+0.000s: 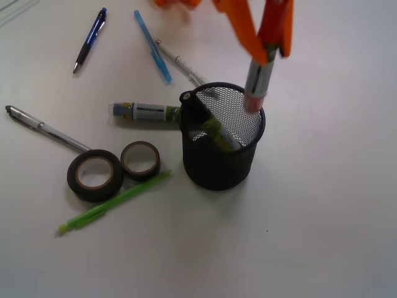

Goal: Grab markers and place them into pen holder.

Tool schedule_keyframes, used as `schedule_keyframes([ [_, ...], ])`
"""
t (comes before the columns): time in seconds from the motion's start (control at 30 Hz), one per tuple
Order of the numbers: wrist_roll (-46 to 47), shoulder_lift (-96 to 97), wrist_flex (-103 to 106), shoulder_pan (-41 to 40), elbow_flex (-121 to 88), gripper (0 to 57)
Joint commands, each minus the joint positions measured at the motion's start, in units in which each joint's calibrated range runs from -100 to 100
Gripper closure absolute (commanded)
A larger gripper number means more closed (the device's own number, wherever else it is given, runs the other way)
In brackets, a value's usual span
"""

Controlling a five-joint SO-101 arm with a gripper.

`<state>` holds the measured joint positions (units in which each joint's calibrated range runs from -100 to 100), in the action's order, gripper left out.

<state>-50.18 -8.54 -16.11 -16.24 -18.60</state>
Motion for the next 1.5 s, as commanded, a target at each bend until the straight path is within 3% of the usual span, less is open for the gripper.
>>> schedule_keyframes([
  [0.0,-0.2,-2.22,4.48,0.43,-2.87,57.1],
  [0.33,-0.2,-1.79,5.09,3.19,-11.75,55.7],
  [0.4,0.05,-2.22,5.09,3.27,-12.74,48.2],
  [0.5,1.07,-2.22,5.09,3.27,-12.56,31.5],
  [0.57,2.83,-2.3,5.09,3.19,-12.02,26.6],
  [0.8,7.81,-2.3,3.69,3.34,-5.77,26.9],
  [0.97,13.43,-2.3,-12.85,4.99,5.46,26.9],
  [1.23,21.29,-2.3,-53.53,14.78,27.29,26.9],
  [1.47,28.03,-1.03,-67.7,23.76,23.94,27.0],
])
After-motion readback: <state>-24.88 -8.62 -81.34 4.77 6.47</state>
